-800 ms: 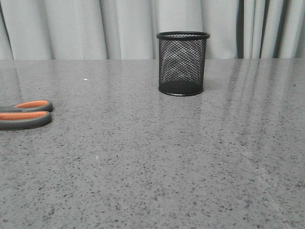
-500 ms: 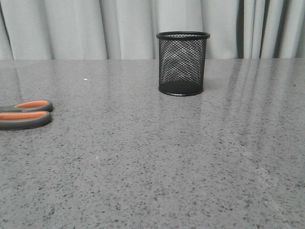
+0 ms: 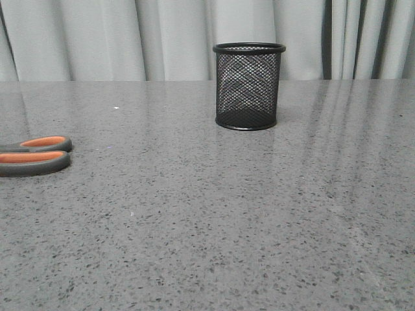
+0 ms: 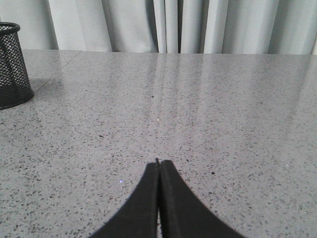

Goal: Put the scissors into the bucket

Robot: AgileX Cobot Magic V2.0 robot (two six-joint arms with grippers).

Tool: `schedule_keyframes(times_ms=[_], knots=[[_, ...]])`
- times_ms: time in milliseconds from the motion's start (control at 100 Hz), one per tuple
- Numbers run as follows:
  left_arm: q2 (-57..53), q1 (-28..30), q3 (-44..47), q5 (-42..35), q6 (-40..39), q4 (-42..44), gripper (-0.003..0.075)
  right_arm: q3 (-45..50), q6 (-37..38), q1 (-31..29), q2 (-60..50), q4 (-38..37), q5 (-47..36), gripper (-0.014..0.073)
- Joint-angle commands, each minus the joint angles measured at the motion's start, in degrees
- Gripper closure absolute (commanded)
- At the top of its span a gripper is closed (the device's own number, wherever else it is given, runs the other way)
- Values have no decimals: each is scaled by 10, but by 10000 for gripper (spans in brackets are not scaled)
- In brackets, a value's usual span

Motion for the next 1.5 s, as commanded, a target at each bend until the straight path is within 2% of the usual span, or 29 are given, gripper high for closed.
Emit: schedule_keyframes(times_ms=[0,780,1050,1190,1360,1490], knots=[[-14,-4,16,-44,-6,-5,741,10,-2,-3,-15,-6,-45,659],[-14,-4,16,-45,-6,-5,741,10,-2,-3,-15,-6,-46,659],[-14,-4,16,-45,-6,-11,741,9,-2,-3,-15,-2,-99,659],[-14,-4,16,-45,-6,-17,741,9,-2,-3,-15,24,-110,659],[-14,-4,16,-45,-6,-109,741,9,-2,-3,-15,74,-112,659],[-14,-4,16,-46,-6,-207,741,9,-2,-3,-15,169,-118,659]])
